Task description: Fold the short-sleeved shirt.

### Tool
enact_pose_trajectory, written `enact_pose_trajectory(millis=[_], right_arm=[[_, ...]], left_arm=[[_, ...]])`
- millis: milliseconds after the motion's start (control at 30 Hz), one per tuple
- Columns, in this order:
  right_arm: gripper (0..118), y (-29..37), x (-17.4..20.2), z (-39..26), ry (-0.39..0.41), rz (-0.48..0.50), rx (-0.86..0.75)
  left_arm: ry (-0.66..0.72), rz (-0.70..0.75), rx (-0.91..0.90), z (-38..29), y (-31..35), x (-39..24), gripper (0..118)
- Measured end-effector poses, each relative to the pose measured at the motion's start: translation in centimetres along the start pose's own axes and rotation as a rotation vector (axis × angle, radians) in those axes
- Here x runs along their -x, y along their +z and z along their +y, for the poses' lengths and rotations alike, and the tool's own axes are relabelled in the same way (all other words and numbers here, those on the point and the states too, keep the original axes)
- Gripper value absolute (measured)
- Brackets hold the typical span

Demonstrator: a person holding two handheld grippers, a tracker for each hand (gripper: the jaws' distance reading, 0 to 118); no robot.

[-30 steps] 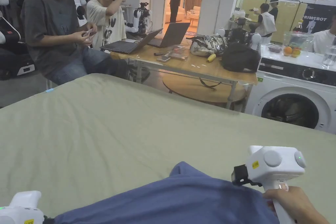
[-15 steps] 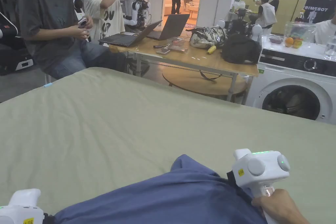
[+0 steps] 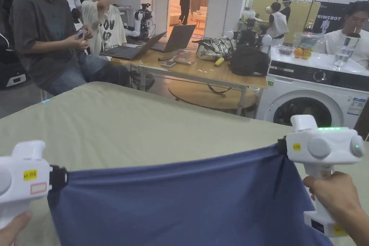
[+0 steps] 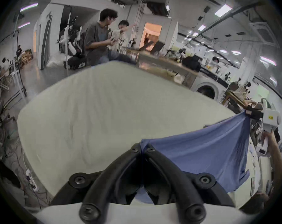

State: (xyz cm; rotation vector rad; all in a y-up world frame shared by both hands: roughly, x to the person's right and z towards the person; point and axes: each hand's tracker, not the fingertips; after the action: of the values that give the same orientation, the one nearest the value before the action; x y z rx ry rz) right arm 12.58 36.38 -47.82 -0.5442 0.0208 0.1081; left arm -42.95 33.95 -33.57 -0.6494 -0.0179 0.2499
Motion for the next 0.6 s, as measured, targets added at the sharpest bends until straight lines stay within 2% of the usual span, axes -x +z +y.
enact_pose_trajectory(millis=[267,600], right_arm=[[0,9.8,-4.7,5.4,-0.06,-0.122,-0.21],[0,16.4,-9.7,11.1,-0.12,-0.256,-0.324]], left_arm=[[-0.118,-0.081,-0.18,10.8,4.0,-6.3,0],[-0.238,-0.122,-0.286,21.8,4.7,-15.1,0]])
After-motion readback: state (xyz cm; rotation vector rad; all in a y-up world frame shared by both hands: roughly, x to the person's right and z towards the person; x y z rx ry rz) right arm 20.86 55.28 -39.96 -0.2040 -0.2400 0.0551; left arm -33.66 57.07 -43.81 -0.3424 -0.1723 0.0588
